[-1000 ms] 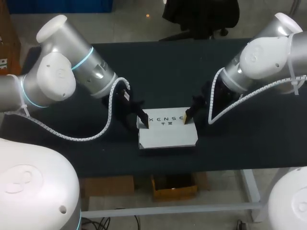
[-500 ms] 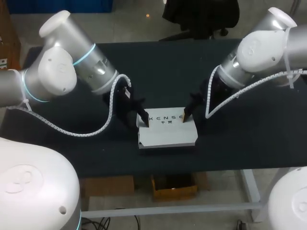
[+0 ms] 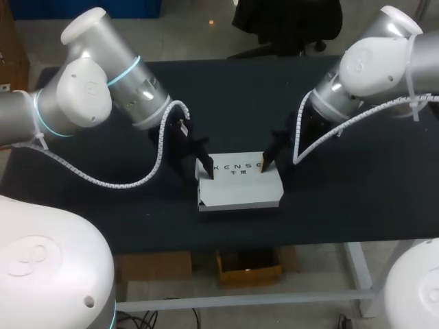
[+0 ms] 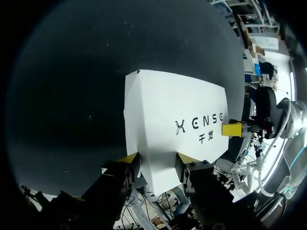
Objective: Assemble the packaging by folding the flat box into shape, placing the metal phone stand inside, and closing the box properly
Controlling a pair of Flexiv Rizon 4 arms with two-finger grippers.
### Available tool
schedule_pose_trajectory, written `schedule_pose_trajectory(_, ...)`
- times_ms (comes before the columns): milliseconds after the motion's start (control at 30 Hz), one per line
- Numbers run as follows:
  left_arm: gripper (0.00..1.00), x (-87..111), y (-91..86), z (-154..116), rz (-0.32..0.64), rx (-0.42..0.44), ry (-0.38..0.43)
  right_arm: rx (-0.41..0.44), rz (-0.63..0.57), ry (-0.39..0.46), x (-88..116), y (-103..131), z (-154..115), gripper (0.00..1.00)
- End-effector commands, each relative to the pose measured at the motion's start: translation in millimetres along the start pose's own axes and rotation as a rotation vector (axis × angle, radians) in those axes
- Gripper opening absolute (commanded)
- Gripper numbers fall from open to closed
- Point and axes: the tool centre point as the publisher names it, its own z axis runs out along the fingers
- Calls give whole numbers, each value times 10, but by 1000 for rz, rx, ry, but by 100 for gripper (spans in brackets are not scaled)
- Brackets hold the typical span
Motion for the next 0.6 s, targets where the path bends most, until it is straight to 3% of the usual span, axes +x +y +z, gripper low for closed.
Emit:
schedule_pose_trajectory(33,49,67,-52,14,-3,-22,-5,12,2,0,64,24,0,53)
schedule_pose_trajectory(600,49,123,-116,-38,-32,-85,7,30,17,8,115,69,-57,54)
